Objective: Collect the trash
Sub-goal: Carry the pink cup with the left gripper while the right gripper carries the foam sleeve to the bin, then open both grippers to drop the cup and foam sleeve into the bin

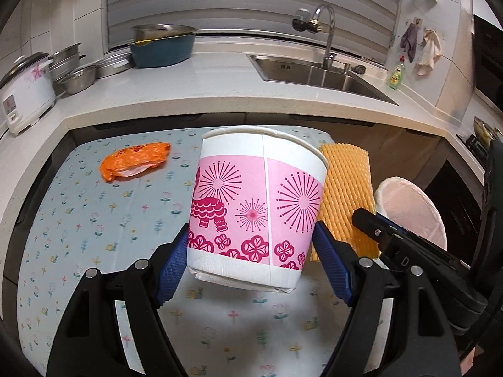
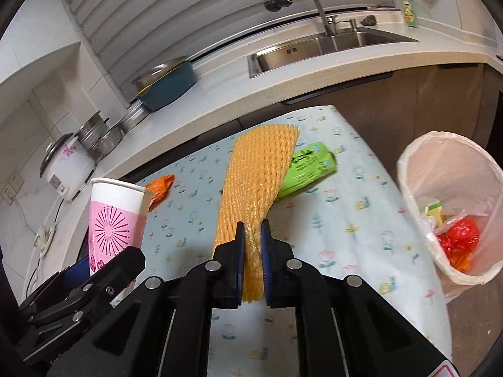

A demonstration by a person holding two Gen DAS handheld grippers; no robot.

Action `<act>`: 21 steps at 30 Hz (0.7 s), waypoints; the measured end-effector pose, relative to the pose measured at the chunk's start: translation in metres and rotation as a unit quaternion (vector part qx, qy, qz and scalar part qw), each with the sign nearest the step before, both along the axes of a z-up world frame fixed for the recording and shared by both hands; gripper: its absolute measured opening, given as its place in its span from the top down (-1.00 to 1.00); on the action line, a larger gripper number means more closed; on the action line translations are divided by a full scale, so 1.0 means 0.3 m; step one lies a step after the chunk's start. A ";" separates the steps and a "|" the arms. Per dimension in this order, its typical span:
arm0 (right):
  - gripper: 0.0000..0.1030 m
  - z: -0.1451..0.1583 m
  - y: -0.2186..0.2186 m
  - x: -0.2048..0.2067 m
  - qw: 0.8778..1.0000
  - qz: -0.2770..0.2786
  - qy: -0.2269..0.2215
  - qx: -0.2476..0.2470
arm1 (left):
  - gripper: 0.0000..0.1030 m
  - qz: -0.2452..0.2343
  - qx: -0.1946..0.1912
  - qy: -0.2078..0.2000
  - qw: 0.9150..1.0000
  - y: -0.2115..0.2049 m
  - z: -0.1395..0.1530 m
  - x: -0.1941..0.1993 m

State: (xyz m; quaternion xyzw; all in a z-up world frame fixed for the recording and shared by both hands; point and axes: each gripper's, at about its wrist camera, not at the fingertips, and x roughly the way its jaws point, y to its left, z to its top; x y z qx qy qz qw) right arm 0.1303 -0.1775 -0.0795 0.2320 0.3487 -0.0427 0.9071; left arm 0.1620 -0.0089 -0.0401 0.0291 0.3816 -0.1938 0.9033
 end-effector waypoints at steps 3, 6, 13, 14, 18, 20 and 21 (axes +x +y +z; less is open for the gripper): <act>0.81 0.012 -0.089 -0.063 1.000 -0.022 -0.003 -0.006 | -0.41 -0.022 0.002 -0.004 1.000 -0.093 0.009 -0.035; 0.81 0.014 -0.184 -0.134 0.999 -0.045 -0.004 -0.009 | -0.41 -0.045 0.003 -0.003 0.999 -0.194 0.010 -0.067; 0.81 -0.015 -0.391 -0.270 0.995 -0.101 0.003 -0.011 | -0.42 -0.105 0.014 0.002 0.994 -0.434 -0.017 -0.141; 0.81 -0.020 -0.418 -0.288 0.994 -0.109 0.004 -0.010 | -0.42 -0.114 0.017 0.003 0.993 -0.470 -0.024 -0.150; 0.81 -0.052 -0.525 -0.364 0.989 -0.144 0.013 -0.008 | -0.42 -0.146 0.023 0.008 0.989 -0.599 -0.048 -0.176; 0.81 -0.068 -0.570 -0.391 0.987 -0.159 0.016 -0.004 | -0.42 -0.161 0.023 0.015 0.987 -0.659 -0.062 -0.178; 0.81 -0.074 -0.591 -0.404 0.986 -0.166 0.018 -0.003 | -0.42 -0.167 0.020 0.018 0.986 -0.682 -0.068 -0.177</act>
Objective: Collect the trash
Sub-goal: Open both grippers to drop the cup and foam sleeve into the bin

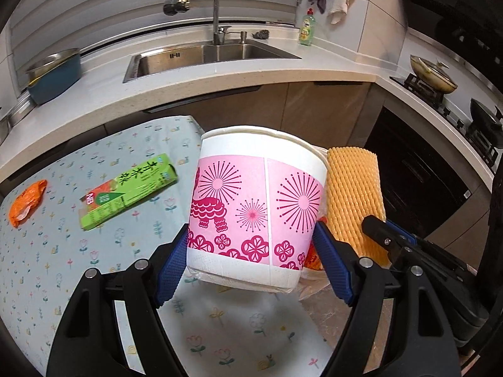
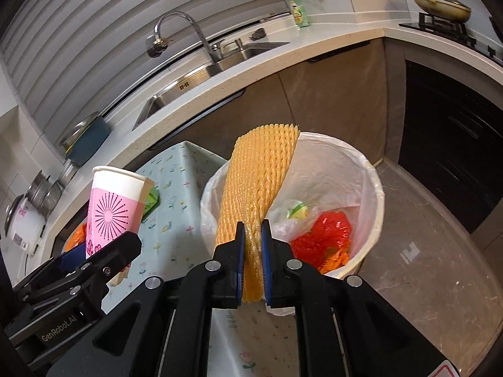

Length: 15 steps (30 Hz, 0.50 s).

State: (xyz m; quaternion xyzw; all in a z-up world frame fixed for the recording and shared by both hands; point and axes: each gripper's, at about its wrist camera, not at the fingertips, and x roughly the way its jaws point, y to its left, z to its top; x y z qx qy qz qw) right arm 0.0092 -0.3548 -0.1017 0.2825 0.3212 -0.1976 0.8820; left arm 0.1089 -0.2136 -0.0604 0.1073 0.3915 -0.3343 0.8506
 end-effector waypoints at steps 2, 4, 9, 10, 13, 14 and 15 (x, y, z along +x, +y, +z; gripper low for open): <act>0.81 -0.009 -0.035 -0.019 1.000 -0.011 0.002 0.000 | -0.42 -0.012 0.001 0.010 1.000 -0.047 -0.013 0.006; 0.81 -0.014 -0.066 -0.033 1.000 -0.020 0.003 0.000 | -0.43 -0.020 0.002 0.014 1.000 -0.086 -0.025 0.013; 0.81 -0.031 -0.118 -0.045 0.999 -0.036 0.005 0.001 | -0.48 -0.029 -0.002 0.013 1.000 -0.143 -0.033 0.026; 0.81 -0.033 -0.123 -0.044 0.999 -0.037 0.006 0.001 | -0.56 -0.029 -0.003 0.010 1.000 -0.151 -0.031 0.029; 0.80 -0.039 -0.136 -0.037 0.999 -0.040 0.005 0.002 | -0.60 -0.030 -0.008 0.005 1.000 -0.160 -0.025 0.035; 0.80 -0.040 -0.137 -0.034 0.999 -0.040 0.005 0.002 | -0.62 -0.029 -0.008 0.004 1.000 -0.158 -0.023 0.037; 0.80 -0.042 -0.140 -0.029 0.999 -0.039 0.005 0.002 | -0.62 -0.027 -0.009 0.002 1.000 -0.155 -0.022 0.039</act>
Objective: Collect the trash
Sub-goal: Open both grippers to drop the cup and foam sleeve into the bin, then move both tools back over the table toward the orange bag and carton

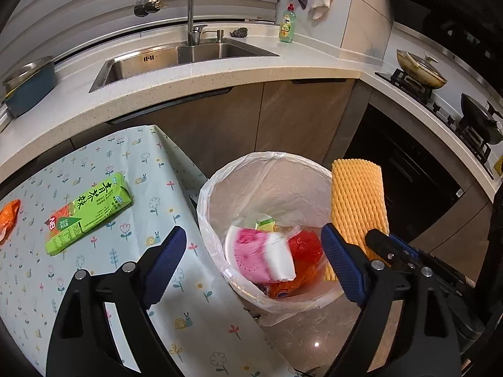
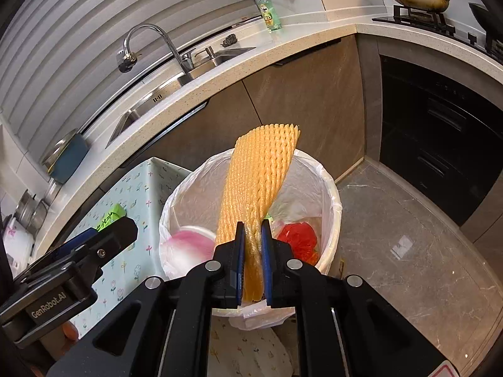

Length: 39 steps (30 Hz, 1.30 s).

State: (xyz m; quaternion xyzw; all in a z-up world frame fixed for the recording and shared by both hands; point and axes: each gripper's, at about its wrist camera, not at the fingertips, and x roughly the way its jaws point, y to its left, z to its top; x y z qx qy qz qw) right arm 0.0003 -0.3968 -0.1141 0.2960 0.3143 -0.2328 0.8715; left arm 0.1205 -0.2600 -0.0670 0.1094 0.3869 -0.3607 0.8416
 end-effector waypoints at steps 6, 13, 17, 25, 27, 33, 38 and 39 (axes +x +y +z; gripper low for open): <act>0.79 -0.006 0.014 0.029 1.000 0.009 -0.001 0.001 | -0.63 0.020 -0.003 0.000 1.000 0.057 -0.002 0.025; 0.55 -0.001 0.040 0.063 1.000 0.017 -0.004 -0.005 | -0.63 0.043 -0.007 -0.008 0.999 0.112 0.013 0.044; 0.25 0.023 0.064 0.072 1.000 0.017 -0.011 -0.017 | -0.69 0.058 -0.008 -0.015 0.998 0.149 0.023 0.051; 0.18 0.062 0.139 0.106 0.999 0.038 -0.024 -0.021 | -0.70 0.082 -0.008 -0.026 0.996 0.238 0.038 0.059; 0.17 0.066 0.169 0.121 0.998 0.047 -0.023 -0.022 | -0.70 0.089 -0.008 -0.027 0.996 0.265 0.041 0.065; 0.15 0.081 0.267 0.171 0.997 0.076 -0.023 -0.022 | -0.70 0.113 -0.010 -0.027 0.993 0.366 0.044 0.094; 0.04 0.089 0.354 0.216 0.994 0.100 -0.022 -0.025 | -0.71 0.138 -0.012 -0.024 0.990 0.458 0.039 0.126; 0.04 0.090 0.373 0.227 0.994 0.106 -0.022 -0.024 | -0.71 0.143 -0.012 -0.024 0.989 0.481 0.038 0.134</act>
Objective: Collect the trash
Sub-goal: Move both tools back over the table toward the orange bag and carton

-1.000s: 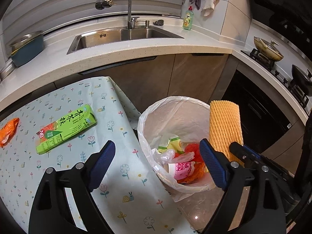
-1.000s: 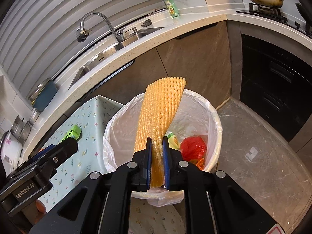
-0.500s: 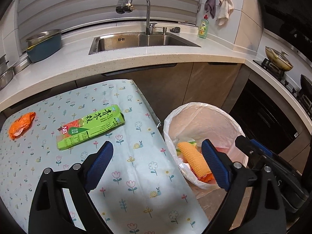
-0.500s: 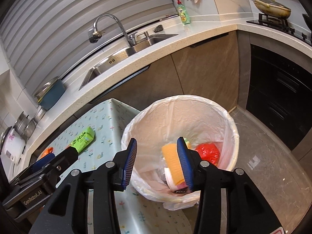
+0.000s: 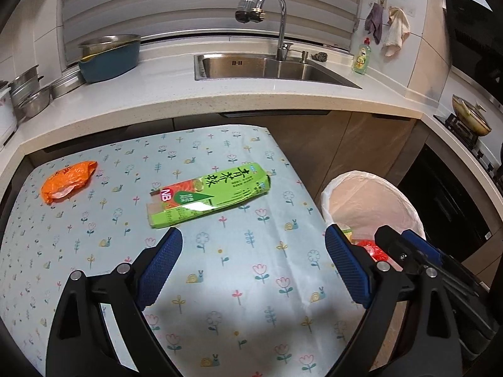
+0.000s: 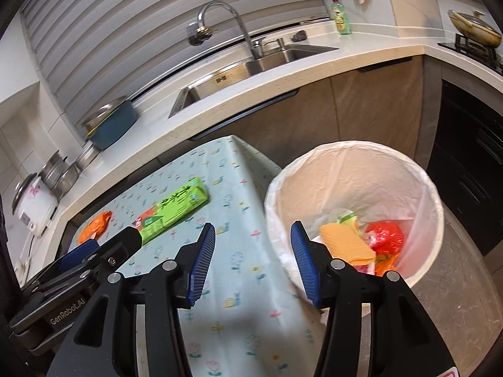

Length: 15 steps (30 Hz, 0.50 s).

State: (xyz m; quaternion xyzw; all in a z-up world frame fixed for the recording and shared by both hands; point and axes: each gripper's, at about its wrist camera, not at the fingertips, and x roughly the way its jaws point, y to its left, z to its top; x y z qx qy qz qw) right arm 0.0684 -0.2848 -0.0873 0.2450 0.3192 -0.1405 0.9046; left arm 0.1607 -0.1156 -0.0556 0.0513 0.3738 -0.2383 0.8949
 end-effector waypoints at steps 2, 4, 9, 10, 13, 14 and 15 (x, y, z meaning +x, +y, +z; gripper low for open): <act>0.04 -0.003 0.036 0.021 1.000 0.010 0.002 0.001 | -0.71 0.010 0.001 -0.001 1.000 0.042 0.000 0.015; 0.04 -0.008 0.077 0.047 1.000 0.019 0.004 0.001 | -0.71 0.019 0.002 -0.003 1.000 0.088 -0.001 0.029; 0.04 -0.020 0.169 0.114 0.999 0.042 0.010 0.000 | -0.71 0.052 0.003 -0.004 0.999 0.223 -0.001 0.083; 0.04 -0.021 0.185 0.125 0.999 0.046 0.010 -0.001 | -0.71 0.058 0.001 -0.004 0.998 0.248 -0.001 0.093; 0.04 -0.026 0.233 0.161 0.998 0.055 0.012 0.000 | -0.71 0.077 0.004 -0.006 0.997 0.331 -0.002 0.125; 0.04 -0.027 0.249 0.172 0.998 0.058 0.013 -0.001 | -0.71 0.085 0.005 -0.006 0.996 0.357 -0.003 0.139; 0.04 -0.029 0.265 0.185 0.998 0.061 0.014 -0.001 | -0.71 0.092 0.004 -0.004 0.996 0.388 -0.006 0.153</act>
